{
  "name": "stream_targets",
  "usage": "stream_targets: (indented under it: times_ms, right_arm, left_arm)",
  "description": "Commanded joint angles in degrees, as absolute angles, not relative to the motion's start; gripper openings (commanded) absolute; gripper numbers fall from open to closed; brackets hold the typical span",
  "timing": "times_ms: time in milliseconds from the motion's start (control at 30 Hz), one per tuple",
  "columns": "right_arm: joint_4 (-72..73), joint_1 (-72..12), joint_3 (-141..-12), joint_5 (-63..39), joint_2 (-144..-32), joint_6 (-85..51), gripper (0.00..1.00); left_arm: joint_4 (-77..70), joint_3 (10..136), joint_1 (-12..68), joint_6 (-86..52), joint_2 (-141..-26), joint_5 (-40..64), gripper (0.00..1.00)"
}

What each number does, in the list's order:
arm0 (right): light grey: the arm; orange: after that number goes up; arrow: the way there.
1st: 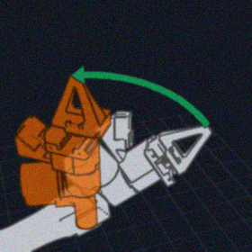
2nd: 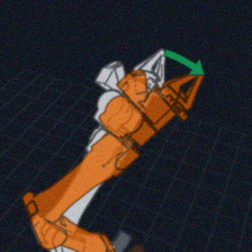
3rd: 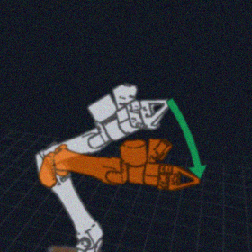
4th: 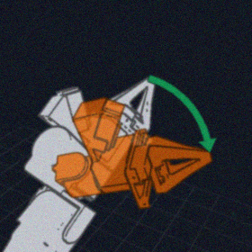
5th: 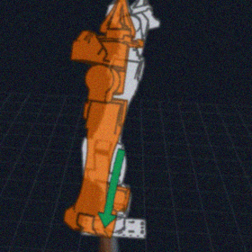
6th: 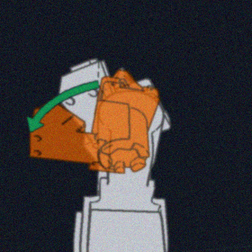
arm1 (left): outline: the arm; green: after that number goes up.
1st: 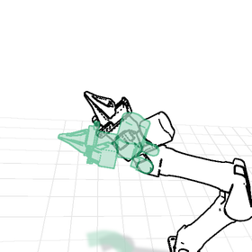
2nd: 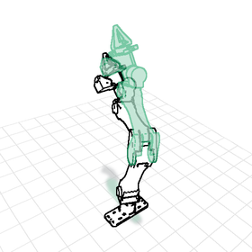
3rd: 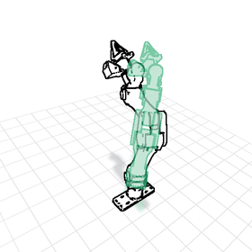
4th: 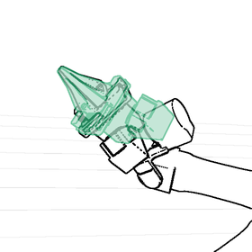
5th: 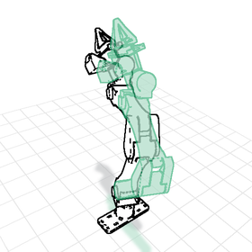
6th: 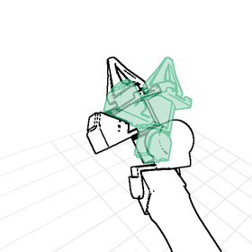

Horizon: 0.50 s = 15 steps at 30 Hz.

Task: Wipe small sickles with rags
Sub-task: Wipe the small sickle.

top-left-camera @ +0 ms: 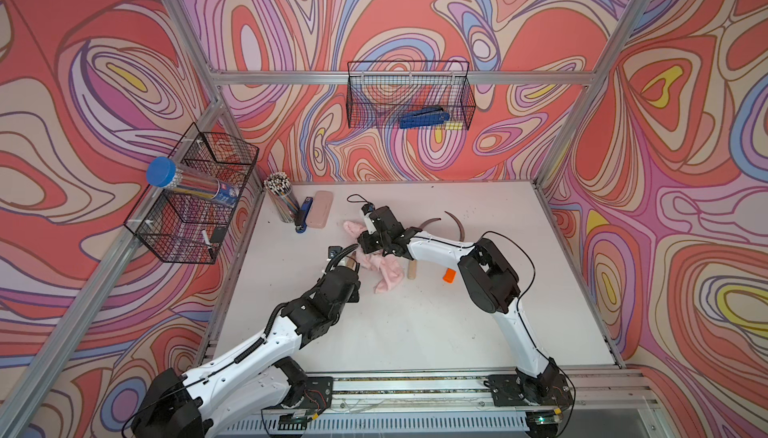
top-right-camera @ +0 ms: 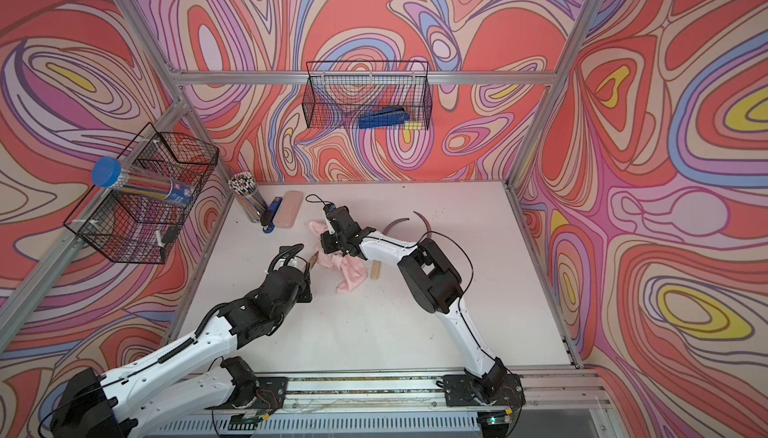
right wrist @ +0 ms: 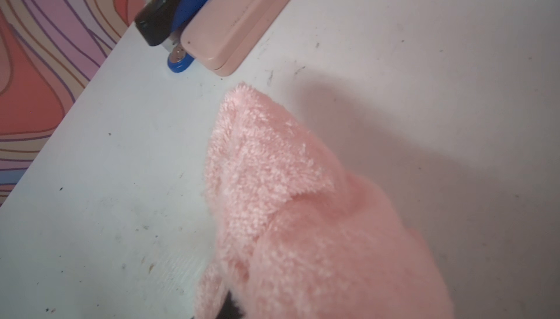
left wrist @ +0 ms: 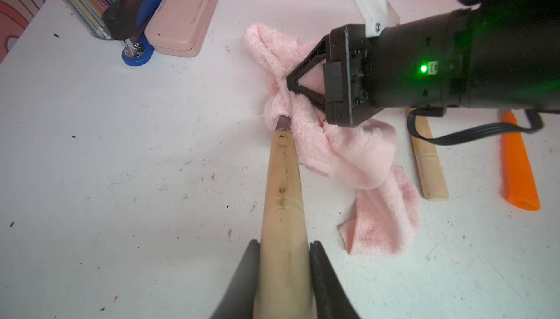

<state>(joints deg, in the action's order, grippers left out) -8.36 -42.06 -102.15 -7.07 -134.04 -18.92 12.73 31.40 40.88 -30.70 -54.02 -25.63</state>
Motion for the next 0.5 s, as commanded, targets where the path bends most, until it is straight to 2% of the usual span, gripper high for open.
stream_targets:
  times_ms: [0, 467]
  right_arm:
    - [-13.99, -39.72, -103.25, -4.69, -137.39, -19.14, 0.0]
    - [-17.71, -36.33, -101.95, 11.36, -136.13, -17.9, 0.0]
  left_arm:
    - [13.61, 31.82, 40.85, -31.57, -52.21, -28.01, 0.0]
    - [14.75, 31.56, 40.86, -32.67, -51.03, -31.94, 0.0]
